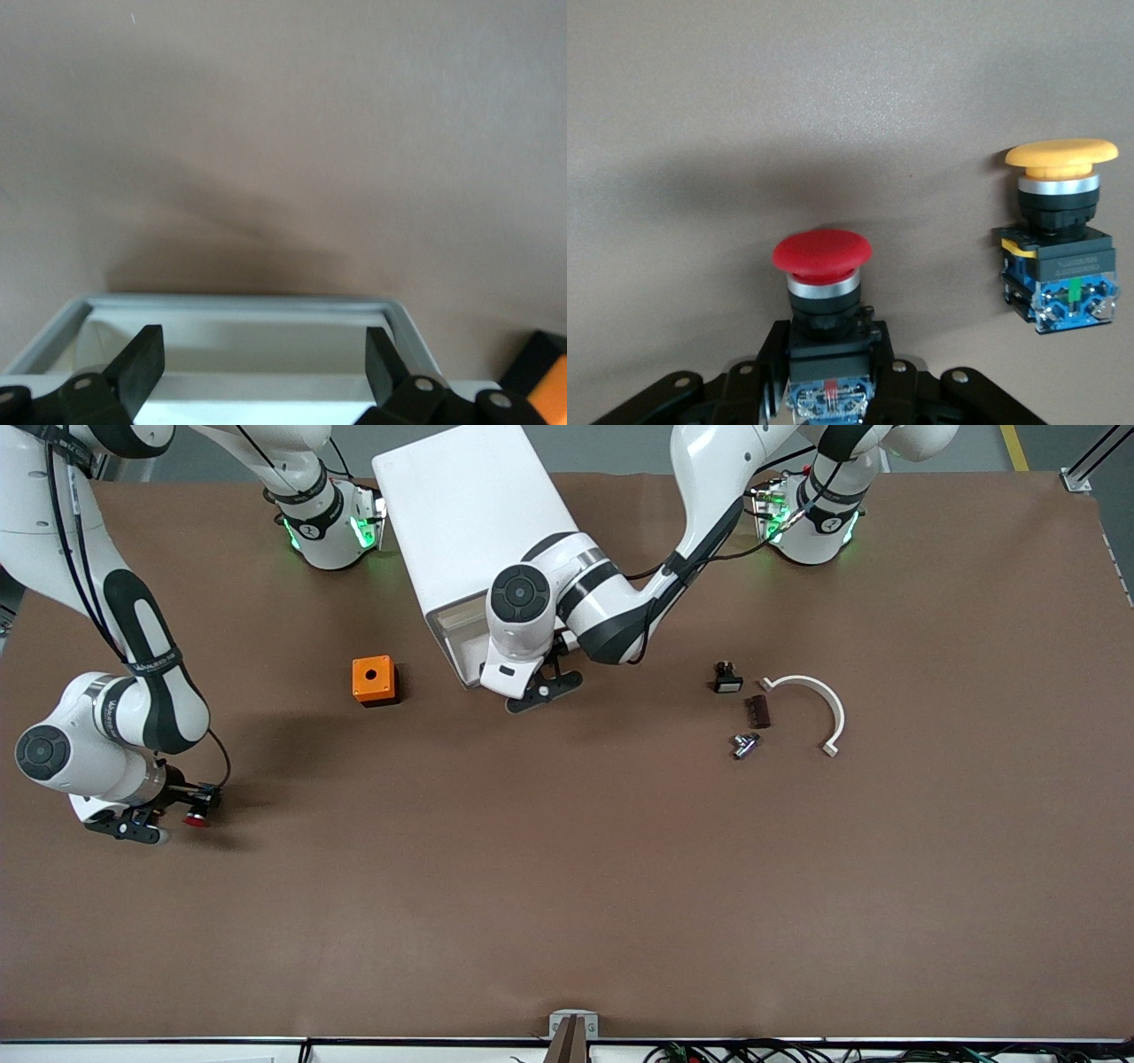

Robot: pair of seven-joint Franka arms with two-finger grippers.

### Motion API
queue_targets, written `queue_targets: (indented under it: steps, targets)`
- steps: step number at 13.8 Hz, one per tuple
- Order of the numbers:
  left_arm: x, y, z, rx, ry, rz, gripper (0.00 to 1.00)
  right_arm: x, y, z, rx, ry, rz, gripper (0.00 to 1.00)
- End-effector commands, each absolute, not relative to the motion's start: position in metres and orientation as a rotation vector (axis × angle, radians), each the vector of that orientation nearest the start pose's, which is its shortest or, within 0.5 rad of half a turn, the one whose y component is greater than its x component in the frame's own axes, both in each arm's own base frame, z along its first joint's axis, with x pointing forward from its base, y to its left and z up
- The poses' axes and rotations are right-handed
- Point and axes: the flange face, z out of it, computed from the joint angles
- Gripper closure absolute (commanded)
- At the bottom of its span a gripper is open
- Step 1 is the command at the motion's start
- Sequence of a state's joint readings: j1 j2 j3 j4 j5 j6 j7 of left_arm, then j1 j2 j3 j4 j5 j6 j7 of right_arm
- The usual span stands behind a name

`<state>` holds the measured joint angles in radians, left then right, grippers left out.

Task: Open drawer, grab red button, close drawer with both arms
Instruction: 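Push the drawer shut with the left gripper while the right gripper releases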

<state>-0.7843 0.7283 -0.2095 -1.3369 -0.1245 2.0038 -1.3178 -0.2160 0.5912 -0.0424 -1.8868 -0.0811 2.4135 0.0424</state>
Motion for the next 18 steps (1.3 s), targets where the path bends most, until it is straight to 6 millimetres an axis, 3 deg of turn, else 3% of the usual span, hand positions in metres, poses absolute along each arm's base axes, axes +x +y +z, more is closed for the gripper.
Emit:
queue_targets:
  steps: [1, 5, 9, 11, 15, 16, 18]
  targets:
    - [0.410, -0.604, 0.308, -3.098, -0.701, 0.460, 0.00, 0.622, -0.164, 0.194, -3.196, 0.347, 0.155, 1.00]
    - [0.388, -0.616, 0.300, -3.081, -0.705, 0.567, 0.00, 0.635, -0.162, 0.190, -3.192, 0.348, 0.189, 1.00]
    - [0.383, -0.619, 0.297, -3.067, -0.738, 0.649, 0.00, 0.632, -0.166, 0.185, -3.185, 0.359, 0.200, 0.97]
    - [0.383, -0.618, 0.293, -3.060, -0.747, 0.669, 0.00, 0.632, -0.167, 0.183, -3.184, 0.363, 0.203, 0.00]
    - [0.396, -0.612, 0.302, -3.076, -0.766, 0.652, 0.00, 0.635, -0.163, 0.197, -3.190, 0.338, 0.216, 0.00]
    - [0.407, -0.606, 0.308, -3.085, -0.784, 0.633, 0.00, 0.639, -0.160, 0.213, -3.189, 0.303, 0.241, 0.00]
    - [0.442, -0.582, 0.330, -3.107, -0.868, 0.605, 0.00, 0.644, -0.161, 0.272, -3.180, 0.223, 0.313, 0.00]
